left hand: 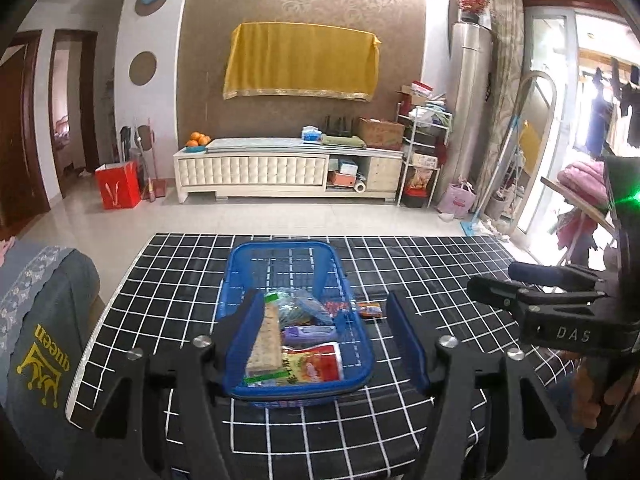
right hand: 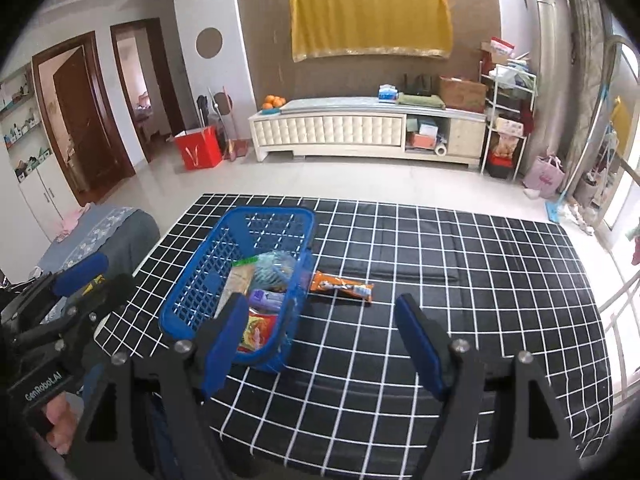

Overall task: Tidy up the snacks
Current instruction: 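Move the right tool to the orange candy bar on the mat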

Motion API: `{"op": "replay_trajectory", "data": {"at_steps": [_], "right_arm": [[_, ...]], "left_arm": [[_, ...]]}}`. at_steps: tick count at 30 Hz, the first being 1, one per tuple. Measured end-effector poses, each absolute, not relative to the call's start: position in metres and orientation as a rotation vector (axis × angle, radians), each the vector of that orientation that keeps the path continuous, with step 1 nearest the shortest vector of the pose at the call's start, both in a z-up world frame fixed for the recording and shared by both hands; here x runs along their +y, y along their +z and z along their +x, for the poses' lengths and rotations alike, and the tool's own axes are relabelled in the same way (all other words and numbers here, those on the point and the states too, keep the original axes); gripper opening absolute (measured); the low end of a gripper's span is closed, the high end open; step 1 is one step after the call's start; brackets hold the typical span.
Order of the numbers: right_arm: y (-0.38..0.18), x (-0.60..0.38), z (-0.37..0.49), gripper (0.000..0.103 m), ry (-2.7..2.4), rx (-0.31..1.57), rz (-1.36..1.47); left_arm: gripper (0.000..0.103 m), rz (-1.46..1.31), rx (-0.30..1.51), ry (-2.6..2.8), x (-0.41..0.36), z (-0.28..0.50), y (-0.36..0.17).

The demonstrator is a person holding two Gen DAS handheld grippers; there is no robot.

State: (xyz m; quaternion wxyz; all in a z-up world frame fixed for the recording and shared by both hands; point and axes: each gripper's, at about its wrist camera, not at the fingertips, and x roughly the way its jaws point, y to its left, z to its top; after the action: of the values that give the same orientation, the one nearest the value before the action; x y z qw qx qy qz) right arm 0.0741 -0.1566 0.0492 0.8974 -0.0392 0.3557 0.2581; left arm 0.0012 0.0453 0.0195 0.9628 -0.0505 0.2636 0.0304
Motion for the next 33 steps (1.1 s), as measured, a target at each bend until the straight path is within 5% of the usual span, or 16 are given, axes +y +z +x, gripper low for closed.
{"op": "replay_trajectory", "data": {"at_steps": [11, 15, 21, 28, 33], "right_arm": [[0.039, -0.176, 0.125, 0.083, 0.538, 0.771, -0.085], [0.025, -0.168, 0.149, 0.083, 0.559, 0.807, -0.138], [0.006, -0.159, 0.174, 0.088, 0.603, 0.836, -0.201], [-0.015, -0.151, 0.194, 0.098, 0.622, 0.877, -0.214], [-0.026, -0.143, 0.208, 0.099, 0.626, 0.901, -0.240]], "left_arm": [[0.067, -0.058, 0.596, 0.073, 0.022, 0.044, 0.014], [0.081, -0.072, 0.644, 0.074, 0.024, 0.067, 0.004], [0.085, -0.060, 0.713, 0.082, 0.029, 0.104, -0.011], [0.103, -0.044, 0.776, 0.081, 0.037, 0.137, -0.033], [0.103, -0.030, 0.817, 0.087, 0.042, 0.153, -0.044]]}}
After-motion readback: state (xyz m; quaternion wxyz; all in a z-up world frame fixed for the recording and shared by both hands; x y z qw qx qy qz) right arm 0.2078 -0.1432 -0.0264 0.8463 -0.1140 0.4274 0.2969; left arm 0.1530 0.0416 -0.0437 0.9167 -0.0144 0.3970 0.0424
